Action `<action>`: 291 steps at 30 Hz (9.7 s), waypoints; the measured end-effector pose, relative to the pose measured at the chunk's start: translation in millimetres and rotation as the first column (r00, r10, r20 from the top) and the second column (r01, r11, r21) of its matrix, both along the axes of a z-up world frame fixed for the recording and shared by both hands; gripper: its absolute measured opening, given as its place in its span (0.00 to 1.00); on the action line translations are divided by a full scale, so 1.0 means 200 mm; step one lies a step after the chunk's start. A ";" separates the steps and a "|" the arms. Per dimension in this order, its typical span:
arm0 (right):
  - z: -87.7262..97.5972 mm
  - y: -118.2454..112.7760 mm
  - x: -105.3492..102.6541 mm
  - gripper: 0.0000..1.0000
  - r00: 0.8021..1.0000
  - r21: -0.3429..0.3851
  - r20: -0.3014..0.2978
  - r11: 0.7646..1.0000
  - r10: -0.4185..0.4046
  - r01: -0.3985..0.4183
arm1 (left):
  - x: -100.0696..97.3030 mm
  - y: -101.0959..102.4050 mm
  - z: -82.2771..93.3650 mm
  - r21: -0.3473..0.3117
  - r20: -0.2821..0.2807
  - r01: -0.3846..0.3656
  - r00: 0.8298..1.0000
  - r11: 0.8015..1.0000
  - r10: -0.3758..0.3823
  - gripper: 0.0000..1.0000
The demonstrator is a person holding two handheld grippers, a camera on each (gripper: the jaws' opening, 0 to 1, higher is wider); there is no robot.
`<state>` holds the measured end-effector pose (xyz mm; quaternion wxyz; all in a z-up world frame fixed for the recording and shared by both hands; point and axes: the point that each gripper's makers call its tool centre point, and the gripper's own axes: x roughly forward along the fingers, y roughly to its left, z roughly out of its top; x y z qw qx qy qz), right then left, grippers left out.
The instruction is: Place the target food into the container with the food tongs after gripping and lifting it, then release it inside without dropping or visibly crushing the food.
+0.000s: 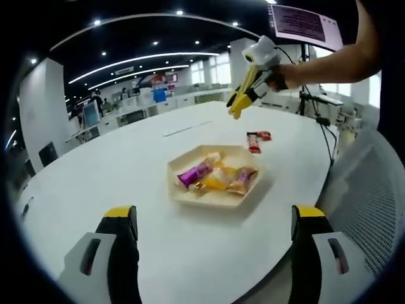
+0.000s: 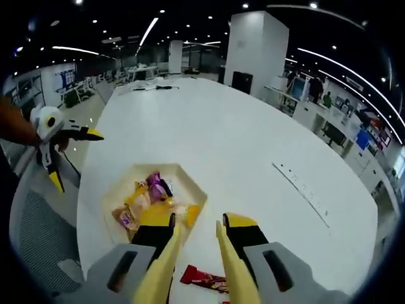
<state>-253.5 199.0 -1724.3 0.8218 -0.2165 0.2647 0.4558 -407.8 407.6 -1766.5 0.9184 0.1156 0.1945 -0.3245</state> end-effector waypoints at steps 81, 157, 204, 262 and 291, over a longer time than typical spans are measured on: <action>-0.53 -0.67 -0.06 0.22 0.973 -0.092 -0.135 0.980 -0.189 0.178 | 0.00 0.01 -0.05 0.028 -0.046 -0.005 0.999 1.000 0.006 0.97; -0.16 0.07 -0.07 0.20 0.984 -0.047 -0.175 0.998 -0.044 0.037 | 0.00 0.00 -0.03 0.007 -0.025 -0.003 1.000 1.000 0.003 0.97; -0.09 0.13 -0.07 0.29 0.994 0.009 -0.099 0.999 0.045 -0.044 | 0.00 0.00 -0.03 0.010 -0.025 -0.005 1.000 1.000 0.005 0.97; -0.35 -0.77 0.11 0.30 0.986 -0.031 -0.078 0.989 -0.144 0.142 | -0.01 0.00 -0.05 0.031 -0.043 0.007 0.999 1.000 -0.006 0.96; -0.55 -0.75 0.09 0.29 0.976 -0.102 -0.160 0.986 -0.147 0.131 | -0.01 0.00 -0.07 0.036 -0.057 0.007 0.998 0.999 -0.005 0.95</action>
